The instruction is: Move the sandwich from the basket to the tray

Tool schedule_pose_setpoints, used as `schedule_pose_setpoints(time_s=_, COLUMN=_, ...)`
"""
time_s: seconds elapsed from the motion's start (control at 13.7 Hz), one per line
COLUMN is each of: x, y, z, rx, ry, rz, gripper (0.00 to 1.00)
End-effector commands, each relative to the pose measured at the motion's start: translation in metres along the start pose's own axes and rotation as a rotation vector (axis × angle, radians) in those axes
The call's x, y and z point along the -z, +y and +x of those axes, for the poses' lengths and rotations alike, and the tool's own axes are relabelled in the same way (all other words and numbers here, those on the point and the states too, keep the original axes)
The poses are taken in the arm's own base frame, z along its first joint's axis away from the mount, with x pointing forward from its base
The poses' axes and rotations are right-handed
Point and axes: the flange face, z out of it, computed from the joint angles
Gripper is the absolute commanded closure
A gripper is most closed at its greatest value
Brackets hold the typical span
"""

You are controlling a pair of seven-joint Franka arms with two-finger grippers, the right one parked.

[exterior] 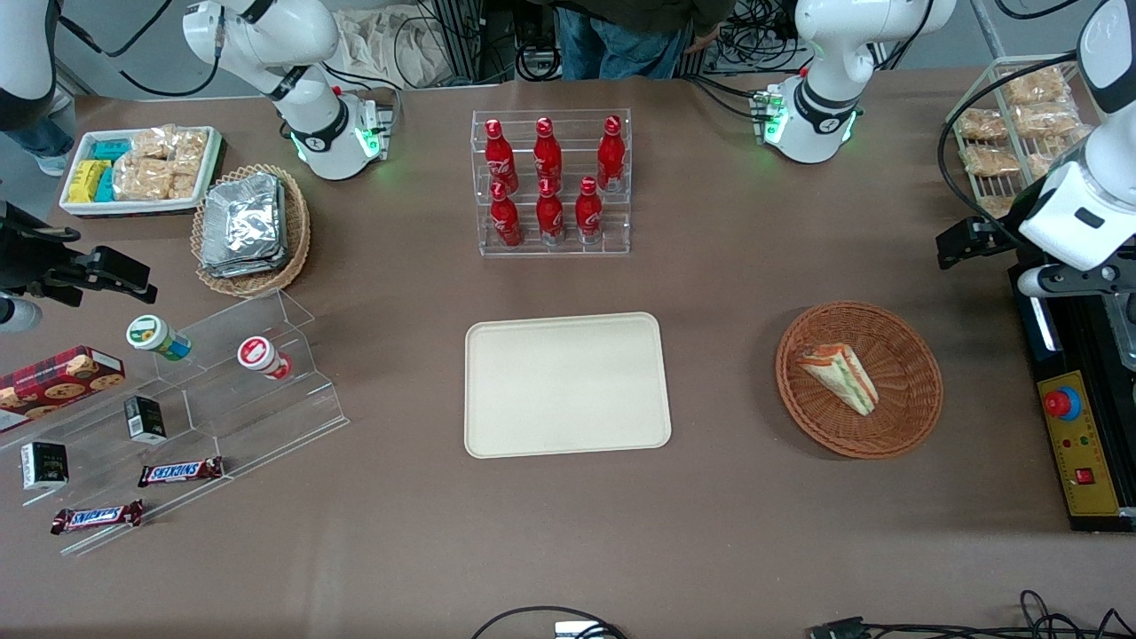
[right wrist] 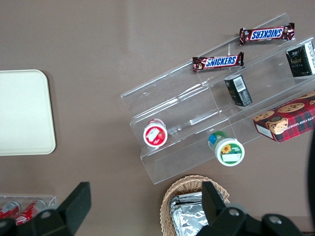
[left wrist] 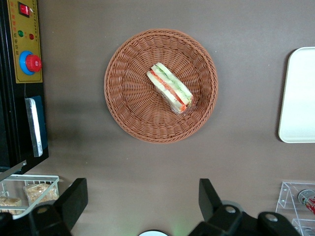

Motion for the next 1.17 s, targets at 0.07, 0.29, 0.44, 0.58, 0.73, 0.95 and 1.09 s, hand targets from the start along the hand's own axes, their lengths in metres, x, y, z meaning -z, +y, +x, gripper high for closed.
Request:
schedule_pose_setpoints(time_s=0.07, x=0.002, y=-0.002, z=-0.004, rx=-0.006, ry=0.004, rz=0.003, gripper=0.0)
schedule_pose_setpoints(time_s=0.29, x=0.001, y=-0.002, z=-0.003, rx=-0.004, ry=0.002, rz=0.003, gripper=0.0)
schedule_pose_setpoints(time_s=0.44, x=0.001, y=-0.002, z=-0.003, rx=-0.004, ry=0.002, rz=0.003, gripper=0.0)
schedule_pose_setpoints(time_s=0.58, x=0.001, y=-0.002, z=-0.003, rx=-0.001, ry=0.004, rz=0.003, gripper=0.0)
schedule_pose_setpoints(time_s=0.73, x=0.001, y=-0.002, z=-0.003, rx=-0.001, ry=0.004, rz=0.003, gripper=0.0)
schedule_pose_setpoints(time_s=0.95, x=-0.006, y=-0.004, z=0.001, rx=0.003, ry=-0.009, rz=0.012, gripper=0.0)
schedule_pose_setpoints(time_s=1.09, x=-0.023, y=-0.004, z=0.015, rx=0.004, ry=-0.025, rz=0.004, gripper=0.0)
